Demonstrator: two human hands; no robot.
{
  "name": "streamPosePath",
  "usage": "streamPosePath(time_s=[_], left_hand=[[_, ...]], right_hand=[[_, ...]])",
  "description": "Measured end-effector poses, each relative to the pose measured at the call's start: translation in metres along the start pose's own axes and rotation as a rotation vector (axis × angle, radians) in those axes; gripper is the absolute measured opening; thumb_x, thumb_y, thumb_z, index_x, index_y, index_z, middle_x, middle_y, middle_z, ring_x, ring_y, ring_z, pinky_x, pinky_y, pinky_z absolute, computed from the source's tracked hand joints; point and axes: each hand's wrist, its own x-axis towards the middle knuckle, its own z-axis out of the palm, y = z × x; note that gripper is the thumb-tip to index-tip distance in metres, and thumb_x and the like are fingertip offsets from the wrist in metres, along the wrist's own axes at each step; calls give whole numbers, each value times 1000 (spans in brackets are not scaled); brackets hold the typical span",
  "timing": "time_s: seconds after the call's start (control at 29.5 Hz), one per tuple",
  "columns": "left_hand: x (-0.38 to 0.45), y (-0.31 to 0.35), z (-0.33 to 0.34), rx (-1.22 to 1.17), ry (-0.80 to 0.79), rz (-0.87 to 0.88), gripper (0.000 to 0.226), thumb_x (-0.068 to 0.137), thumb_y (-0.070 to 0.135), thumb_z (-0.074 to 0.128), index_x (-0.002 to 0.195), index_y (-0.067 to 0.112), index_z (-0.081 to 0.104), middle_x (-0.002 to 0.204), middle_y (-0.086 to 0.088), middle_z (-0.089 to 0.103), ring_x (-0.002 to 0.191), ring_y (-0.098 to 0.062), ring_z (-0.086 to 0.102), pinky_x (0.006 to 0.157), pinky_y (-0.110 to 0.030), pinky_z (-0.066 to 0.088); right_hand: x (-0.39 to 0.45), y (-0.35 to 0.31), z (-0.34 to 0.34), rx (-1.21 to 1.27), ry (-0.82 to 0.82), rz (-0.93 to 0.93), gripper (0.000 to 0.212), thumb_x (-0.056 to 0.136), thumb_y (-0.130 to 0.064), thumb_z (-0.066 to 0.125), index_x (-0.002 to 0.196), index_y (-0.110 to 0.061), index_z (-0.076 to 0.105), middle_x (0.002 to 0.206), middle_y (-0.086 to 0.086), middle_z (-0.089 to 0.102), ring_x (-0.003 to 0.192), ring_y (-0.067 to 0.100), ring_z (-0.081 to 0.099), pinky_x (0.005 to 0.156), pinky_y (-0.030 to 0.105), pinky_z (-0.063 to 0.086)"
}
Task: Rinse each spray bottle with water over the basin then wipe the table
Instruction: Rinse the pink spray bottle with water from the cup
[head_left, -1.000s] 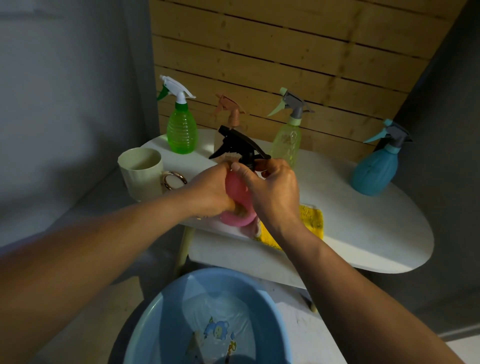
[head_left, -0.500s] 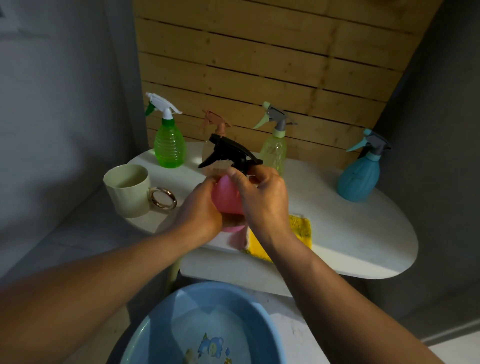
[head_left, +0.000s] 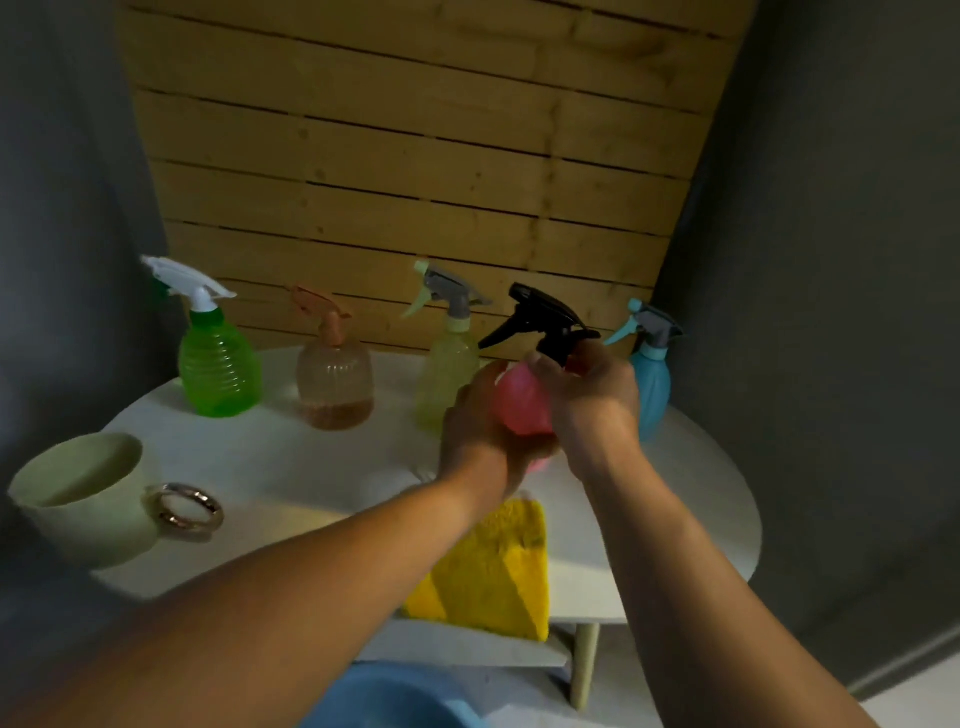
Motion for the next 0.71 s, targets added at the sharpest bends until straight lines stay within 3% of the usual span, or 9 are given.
streamPosePath(time_s=[0.07, 0.14, 0.24, 0.44, 0.54, 0.58, 0.64, 0.71], left_hand=[[12, 1, 14, -86, -8, -35, 101, 61, 29, 93, 147, 29, 39, 130, 0, 62, 120, -25, 61, 103, -47, 52], [21, 1, 28, -270, -20, -86, 79, 66, 15, 92, 130, 29, 49, 110, 2, 66, 107, -27, 65, 91, -46, 58], [36, -4, 38, -212, -45, -16, 44, 72, 8, 89, 100, 30, 63, 94, 2, 73, 93, -24, 70, 72, -30, 53], [49, -9, 49, -195, -64, -11, 30, 83, 12, 80, 101, 31, 66, 94, 5, 74, 90, -15, 70, 73, -27, 50], [58, -4, 53, -356, -105, -76, 26, 72, 28, 77, 95, 27, 66, 85, 5, 71, 85, -19, 65, 76, -32, 48], [57, 0, 52, -361, -92, -80, 23, 73, 28, 73, 94, 23, 66, 80, 4, 71, 81, -19, 65, 73, -30, 49], [56, 3, 51, -202, -59, 7, 8, 96, 18, 61, 97, 10, 64, 68, 2, 71, 66, -14, 69, 58, -23, 52], [57, -6, 52, -183, -90, 56, 21, 109, 10, 41, 103, 3, 59, 62, 1, 70, 56, -7, 68, 49, -19, 51]], right_hand=[[18, 10, 0, 29, 38, 21, 17, 89, -37, 75, 99, -28, 65, 97, -6, 65, 98, 21, 64, 89, 44, 58], [29, 20, 2, 64, 57, -8, 14, 91, -31, 74, 101, -25, 65, 93, -8, 62, 96, 18, 62, 88, 40, 57], [44, 34, 6, 94, 58, -13, 12, 92, -28, 73, 96, -28, 62, 85, -15, 60, 92, 17, 62, 87, 41, 57], [67, 44, 10, 73, 59, 17, 15, 93, -29, 71, 107, -24, 68, 81, -16, 58, 81, 10, 58, 84, 39, 58], [76, 49, 12, 69, 70, 28, 17, 92, -29, 71, 108, -22, 69, 81, -16, 59, 80, 10, 59, 83, 41, 58], [78, 50, 13, 70, 75, 32, 17, 92, -29, 72, 107, -22, 69, 81, -15, 61, 81, 11, 60, 82, 42, 58], [80, 51, 14, 61, 86, 32, 19, 92, -31, 72, 109, -23, 69, 83, -13, 61, 83, 12, 61, 79, 40, 57], [83, 53, 14, 41, 101, 36, 20, 92, -33, 71, 110, -24, 67, 84, -14, 60, 81, 8, 59, 72, 32, 53]])
